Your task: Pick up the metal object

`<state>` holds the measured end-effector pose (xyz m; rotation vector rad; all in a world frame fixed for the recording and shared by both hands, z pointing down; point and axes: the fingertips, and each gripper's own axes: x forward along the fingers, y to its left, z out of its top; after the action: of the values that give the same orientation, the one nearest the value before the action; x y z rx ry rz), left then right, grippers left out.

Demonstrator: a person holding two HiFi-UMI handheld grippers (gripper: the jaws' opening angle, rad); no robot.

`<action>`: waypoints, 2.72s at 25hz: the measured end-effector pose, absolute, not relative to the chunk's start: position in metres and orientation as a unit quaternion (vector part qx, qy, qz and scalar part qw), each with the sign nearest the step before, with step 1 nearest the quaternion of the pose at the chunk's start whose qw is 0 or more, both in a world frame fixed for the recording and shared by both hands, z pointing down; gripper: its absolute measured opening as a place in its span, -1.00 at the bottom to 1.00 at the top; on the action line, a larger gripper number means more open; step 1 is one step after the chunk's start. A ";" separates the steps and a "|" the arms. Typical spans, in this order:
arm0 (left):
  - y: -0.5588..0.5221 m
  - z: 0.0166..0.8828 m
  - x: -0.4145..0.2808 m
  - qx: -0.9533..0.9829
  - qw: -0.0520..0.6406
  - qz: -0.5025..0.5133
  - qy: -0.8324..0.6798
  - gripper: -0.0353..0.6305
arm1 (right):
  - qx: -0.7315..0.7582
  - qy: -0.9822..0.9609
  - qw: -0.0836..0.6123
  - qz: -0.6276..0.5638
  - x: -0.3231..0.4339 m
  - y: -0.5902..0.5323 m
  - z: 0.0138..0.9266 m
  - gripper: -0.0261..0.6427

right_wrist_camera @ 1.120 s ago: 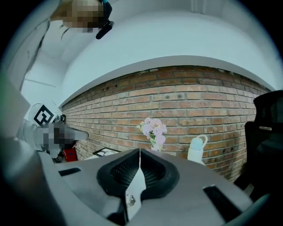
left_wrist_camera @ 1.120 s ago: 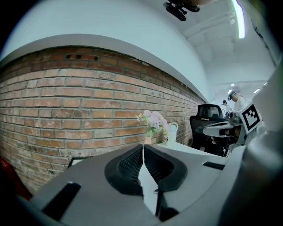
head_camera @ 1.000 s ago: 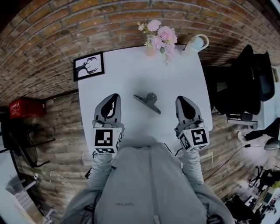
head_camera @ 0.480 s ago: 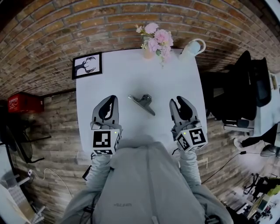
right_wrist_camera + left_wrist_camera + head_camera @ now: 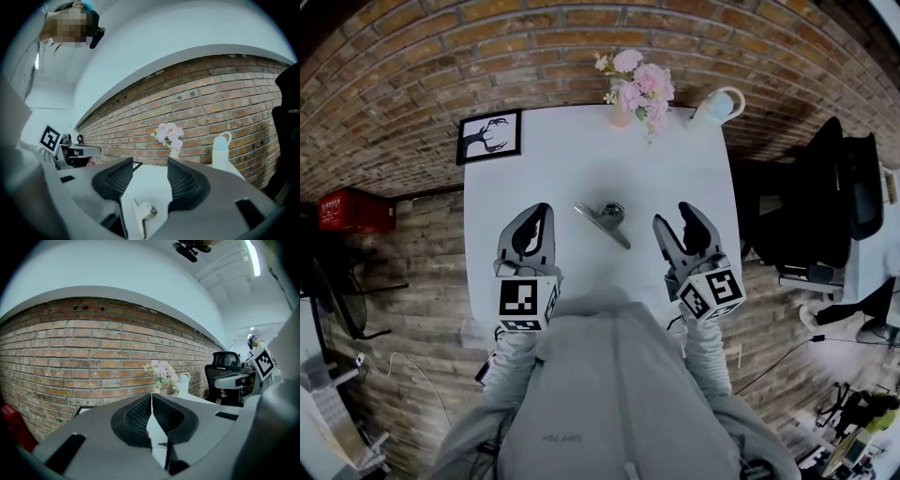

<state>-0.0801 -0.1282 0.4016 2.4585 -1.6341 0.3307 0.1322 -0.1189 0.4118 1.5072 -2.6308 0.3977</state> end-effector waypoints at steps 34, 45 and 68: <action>-0.133 0.445 -0.065 0.823 0.134 0.138 -0.534 -0.80 | 0.359 -0.884 0.189 0.234 0.067 -0.149 0.567 -0.26; -0.136 0.460 -0.065 0.822 0.149 0.147 -0.529 -0.80 | 0.318 -0.878 0.231 0.273 0.053 -0.146 0.603 -0.29; -0.132 0.464 -0.074 0.818 0.159 0.145 -0.533 -0.80 | 0.317 -0.863 0.226 0.323 0.045 -0.152 0.620 -0.59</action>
<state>-0.0740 -0.1321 0.4638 2.3387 -1.5235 0.4152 0.0451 -0.1522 0.6202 0.8754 -2.3787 0.8893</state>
